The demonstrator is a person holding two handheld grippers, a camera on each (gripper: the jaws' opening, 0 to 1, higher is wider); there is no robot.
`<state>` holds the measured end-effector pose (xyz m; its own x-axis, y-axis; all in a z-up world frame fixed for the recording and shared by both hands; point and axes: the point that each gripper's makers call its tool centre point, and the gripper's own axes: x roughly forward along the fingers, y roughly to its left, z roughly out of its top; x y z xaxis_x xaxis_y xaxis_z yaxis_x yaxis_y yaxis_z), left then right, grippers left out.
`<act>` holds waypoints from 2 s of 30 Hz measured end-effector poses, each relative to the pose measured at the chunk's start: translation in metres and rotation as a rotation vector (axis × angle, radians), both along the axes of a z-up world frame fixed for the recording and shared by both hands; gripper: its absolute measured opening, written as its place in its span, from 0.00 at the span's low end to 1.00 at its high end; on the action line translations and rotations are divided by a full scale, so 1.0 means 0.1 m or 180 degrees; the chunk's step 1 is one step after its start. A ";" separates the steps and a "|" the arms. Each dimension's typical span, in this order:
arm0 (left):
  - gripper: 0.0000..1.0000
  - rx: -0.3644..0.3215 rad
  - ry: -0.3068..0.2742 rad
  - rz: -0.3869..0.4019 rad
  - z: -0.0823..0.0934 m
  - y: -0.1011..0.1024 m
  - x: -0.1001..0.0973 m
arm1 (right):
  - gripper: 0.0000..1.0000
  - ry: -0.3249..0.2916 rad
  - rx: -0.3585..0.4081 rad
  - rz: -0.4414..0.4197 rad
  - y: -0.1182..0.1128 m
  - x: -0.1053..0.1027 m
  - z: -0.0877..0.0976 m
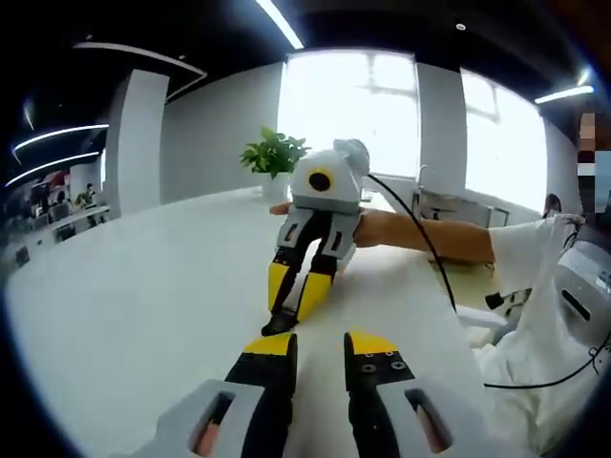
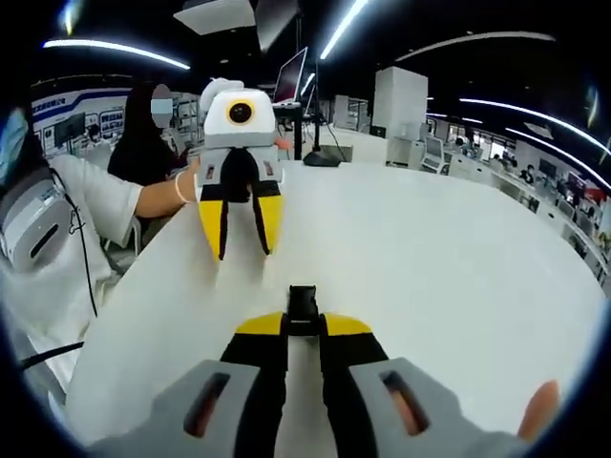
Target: Snap the two parts of the plastic buckle together until the buckle closes and remains connected.
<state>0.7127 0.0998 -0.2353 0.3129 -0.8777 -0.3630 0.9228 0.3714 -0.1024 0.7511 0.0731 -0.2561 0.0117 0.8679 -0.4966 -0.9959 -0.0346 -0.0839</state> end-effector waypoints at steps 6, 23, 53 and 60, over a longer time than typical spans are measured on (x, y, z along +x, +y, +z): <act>0.19 -0.0020 -0.0005 0.0011 0.02 0.01 0.01 | 0.12 -0.0034 -0.0209 -0.0039 -0.03 0.16 -0.02; 0.19 -0.0062 0.0004 -0.0036 0.04 -0.02 -0.03 | 0.12 -0.0136 -0.0662 -0.0184 -0.01 0.54 -0.03; 0.18 -0.0004 -0.0057 -0.0021 0.05 0.00 -0.01 | 0.14 -0.0443 -0.0722 -0.0451 -0.05 1.10 0.08; 0.18 -0.0027 -0.0053 -0.0008 0.06 0.00 0.01 | 0.15 -0.0346 -0.0458 -0.0608 -0.12 1.15 0.15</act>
<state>0.7135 0.1000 -0.2293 0.3165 -0.8815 -0.3504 0.9254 0.3681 -0.0902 0.8665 0.0608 -0.2407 0.2285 0.7655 -0.6015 -0.9709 0.1338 -0.1985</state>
